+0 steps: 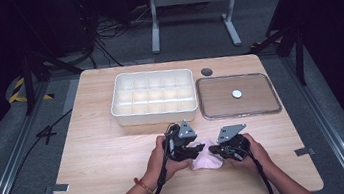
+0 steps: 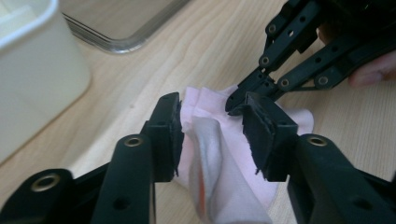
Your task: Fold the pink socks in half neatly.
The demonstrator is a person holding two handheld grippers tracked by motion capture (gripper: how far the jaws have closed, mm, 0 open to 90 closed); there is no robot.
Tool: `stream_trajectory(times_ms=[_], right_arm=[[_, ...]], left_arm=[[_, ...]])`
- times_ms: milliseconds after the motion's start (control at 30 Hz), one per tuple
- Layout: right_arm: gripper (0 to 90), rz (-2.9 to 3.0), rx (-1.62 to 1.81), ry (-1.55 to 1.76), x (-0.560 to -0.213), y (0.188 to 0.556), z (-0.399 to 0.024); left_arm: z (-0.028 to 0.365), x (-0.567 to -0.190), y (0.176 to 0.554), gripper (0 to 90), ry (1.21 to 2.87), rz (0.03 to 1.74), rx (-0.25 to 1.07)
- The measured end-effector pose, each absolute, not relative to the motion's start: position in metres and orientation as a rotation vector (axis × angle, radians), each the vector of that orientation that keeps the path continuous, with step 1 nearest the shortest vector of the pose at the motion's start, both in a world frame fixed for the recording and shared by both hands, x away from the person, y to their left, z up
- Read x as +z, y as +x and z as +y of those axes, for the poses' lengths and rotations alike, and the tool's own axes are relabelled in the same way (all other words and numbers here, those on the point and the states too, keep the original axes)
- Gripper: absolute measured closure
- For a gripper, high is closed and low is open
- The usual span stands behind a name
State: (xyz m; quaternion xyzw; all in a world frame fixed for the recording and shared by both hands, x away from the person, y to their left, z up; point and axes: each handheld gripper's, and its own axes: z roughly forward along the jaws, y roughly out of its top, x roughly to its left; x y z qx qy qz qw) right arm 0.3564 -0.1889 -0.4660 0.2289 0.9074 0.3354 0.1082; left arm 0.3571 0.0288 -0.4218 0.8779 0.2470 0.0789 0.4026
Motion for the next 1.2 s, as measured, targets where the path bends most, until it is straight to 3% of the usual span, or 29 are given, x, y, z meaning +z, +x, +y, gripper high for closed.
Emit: stream_trajectory(times_ms=[200, 567, 800, 1200], right_arm=[[89.6, 2.671, 0.993, 0.677, -0.466, 0.357, -0.19], [89.7, 2.673, 0.996, 0.679, -0.467, 0.357, -0.189], [89.7, 2.672, 0.994, 0.675, -0.467, 0.356, -0.189], [89.7, 2.671, 1.003, 0.684, -0.467, 0.357, -0.19]], left_arm=[[0.056, -0.398, 0.352, 57.1, 2.178, 0.604, 0.245], [0.085, -0.431, 0.348, 65.9, 2.216, 0.622, 0.18], [0.066, -0.447, 0.343, 67.4, 2.29, 0.538, 0.152], [0.039, -0.453, 0.335, 66.8, 2.27, 0.433, 0.111]])
